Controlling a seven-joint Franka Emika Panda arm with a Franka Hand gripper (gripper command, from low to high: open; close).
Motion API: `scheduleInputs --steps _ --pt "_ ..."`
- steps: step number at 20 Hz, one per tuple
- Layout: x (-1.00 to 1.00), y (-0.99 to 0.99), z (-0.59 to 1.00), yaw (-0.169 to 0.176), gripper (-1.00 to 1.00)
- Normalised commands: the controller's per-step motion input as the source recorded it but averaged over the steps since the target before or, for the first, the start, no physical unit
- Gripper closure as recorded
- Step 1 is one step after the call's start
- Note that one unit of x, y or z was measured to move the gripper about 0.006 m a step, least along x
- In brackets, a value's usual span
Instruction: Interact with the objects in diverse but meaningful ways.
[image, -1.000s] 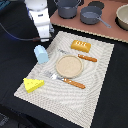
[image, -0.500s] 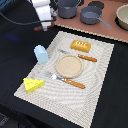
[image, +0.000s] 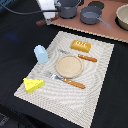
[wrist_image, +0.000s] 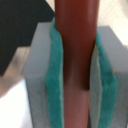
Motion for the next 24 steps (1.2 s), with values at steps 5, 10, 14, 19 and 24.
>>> scheduleInputs --steps 5,10,14,19,24 --pt "0.77 -0.61 0.71 -0.008 1.00" --pt "0.75 -0.73 0.19 0.000 1.00" --pt "0.70 -0.64 0.02 -0.055 1.00" --pt "0.73 -0.60 0.01 -0.076 1.00" --pt "0.62 -0.50 0.00 -0.130 1.00"
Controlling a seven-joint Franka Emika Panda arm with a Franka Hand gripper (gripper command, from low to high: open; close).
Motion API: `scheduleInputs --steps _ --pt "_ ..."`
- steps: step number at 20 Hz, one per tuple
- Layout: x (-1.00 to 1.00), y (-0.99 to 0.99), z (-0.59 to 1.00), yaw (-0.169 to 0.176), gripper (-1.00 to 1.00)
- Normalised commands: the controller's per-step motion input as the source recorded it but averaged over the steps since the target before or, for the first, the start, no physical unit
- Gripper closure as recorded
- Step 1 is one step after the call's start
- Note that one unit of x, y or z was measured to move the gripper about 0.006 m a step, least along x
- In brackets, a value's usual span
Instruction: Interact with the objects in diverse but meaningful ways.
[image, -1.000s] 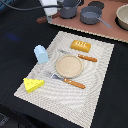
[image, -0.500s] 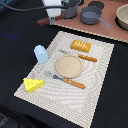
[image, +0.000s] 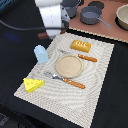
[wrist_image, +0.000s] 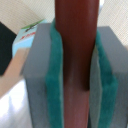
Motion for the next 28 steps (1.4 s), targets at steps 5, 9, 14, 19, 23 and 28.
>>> scheduleInputs --steps 5,9,14,19,23,28 --pt "0.64 -0.62 0.08 -0.086 1.00" --pt "0.70 -0.72 0.04 -0.034 1.00" --pt "0.77 -0.78 0.00 0.000 1.00" --pt "0.77 -0.77 0.00 -0.001 1.00" --pt "0.84 -0.68 -0.01 0.000 1.00" --pt "0.78 -0.43 -0.15 -0.001 1.00"
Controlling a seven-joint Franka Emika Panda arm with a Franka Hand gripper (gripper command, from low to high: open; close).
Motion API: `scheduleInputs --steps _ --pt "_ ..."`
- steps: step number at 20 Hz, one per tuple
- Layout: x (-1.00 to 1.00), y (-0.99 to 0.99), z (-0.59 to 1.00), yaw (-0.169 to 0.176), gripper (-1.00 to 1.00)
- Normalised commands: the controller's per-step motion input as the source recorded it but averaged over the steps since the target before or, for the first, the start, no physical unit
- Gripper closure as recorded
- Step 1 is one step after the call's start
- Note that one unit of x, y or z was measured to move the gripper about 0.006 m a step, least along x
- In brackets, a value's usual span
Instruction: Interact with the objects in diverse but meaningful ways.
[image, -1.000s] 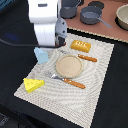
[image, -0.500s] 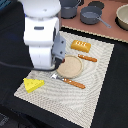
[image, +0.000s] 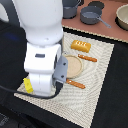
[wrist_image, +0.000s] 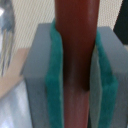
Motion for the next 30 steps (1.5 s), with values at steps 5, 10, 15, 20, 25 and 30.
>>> scheduleInputs --steps 5,10,15,20,25,30 --pt "0.56 -0.20 -0.29 0.000 1.00" --pt "0.34 -0.01 -0.27 0.000 1.00" --pt "0.34 0.00 0.08 0.000 1.00" --pt "0.24 -0.01 0.64 -0.012 -1.00" --pt "0.26 0.00 0.34 0.000 -1.00" --pt "0.09 0.04 0.51 0.000 -1.00"
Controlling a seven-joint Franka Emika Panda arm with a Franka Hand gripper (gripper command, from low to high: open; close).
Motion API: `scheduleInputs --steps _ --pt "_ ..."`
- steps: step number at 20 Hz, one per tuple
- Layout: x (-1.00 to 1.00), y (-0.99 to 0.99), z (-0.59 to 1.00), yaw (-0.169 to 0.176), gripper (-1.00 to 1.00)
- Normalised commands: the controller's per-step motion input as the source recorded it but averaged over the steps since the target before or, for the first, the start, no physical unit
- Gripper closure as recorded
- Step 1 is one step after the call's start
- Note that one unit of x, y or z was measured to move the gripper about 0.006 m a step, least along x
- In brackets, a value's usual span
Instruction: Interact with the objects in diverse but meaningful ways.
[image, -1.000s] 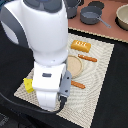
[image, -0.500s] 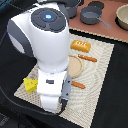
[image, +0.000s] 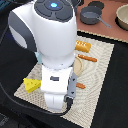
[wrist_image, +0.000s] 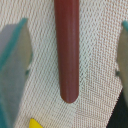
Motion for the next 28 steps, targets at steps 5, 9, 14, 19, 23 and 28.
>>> scheduleInputs --steps 5,9,14,19,23,28 --pt "-0.57 0.39 0.94 0.000 -1.00" --pt "-0.95 0.48 0.67 0.000 -1.00" --pt "-0.99 0.59 0.30 0.000 -1.00" --pt "-0.96 0.66 0.02 0.001 -1.00" --pt "-0.91 0.67 -0.09 0.019 -1.00" --pt "-0.83 0.66 -0.11 0.044 -1.00"
